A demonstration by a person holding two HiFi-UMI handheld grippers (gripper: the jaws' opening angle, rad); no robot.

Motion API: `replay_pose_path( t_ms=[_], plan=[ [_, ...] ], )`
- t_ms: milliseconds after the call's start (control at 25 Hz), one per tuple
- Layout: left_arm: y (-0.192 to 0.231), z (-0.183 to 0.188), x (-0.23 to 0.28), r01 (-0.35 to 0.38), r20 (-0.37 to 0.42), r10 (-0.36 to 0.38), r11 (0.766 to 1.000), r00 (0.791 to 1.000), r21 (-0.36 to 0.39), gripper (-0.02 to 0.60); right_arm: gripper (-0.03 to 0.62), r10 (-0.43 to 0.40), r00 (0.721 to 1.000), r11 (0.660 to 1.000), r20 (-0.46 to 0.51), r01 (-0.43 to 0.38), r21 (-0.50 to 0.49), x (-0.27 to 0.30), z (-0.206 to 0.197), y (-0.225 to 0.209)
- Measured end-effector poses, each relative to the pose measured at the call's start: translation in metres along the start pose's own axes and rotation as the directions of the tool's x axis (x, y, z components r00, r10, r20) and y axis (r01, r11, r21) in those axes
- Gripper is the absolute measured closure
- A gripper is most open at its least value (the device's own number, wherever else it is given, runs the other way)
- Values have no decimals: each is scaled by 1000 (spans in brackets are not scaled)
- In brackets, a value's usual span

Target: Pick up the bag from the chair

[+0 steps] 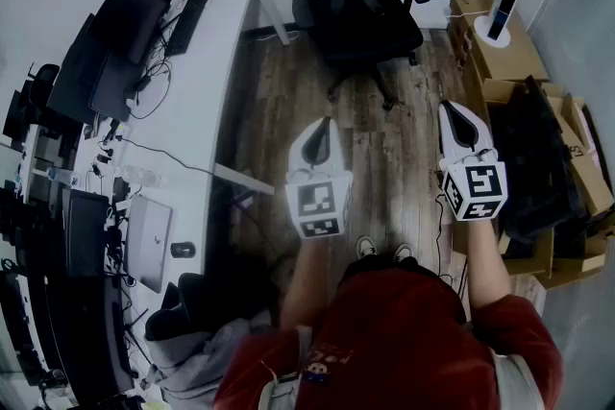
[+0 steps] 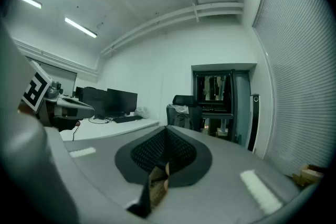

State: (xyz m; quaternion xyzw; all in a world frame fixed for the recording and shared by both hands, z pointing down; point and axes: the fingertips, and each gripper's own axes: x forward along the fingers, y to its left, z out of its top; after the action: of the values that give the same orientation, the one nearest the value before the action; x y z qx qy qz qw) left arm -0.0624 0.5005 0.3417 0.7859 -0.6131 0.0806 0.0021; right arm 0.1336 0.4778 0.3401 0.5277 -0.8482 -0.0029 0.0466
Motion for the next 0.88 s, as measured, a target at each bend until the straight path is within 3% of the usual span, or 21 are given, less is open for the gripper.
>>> replay_pose_path(
  t_ms=[400,880],
  plan=[
    [43,-15,3,10,-12,-10,1000,1000,-15,585,592,1,1000,1000,-18,-2,-18,29,-4,36],
    [78,-26,8,32,-7,-32,999,999,-35,585,594,-3,1000,1000,-3,3,27,54,-2,65]
  ],
)
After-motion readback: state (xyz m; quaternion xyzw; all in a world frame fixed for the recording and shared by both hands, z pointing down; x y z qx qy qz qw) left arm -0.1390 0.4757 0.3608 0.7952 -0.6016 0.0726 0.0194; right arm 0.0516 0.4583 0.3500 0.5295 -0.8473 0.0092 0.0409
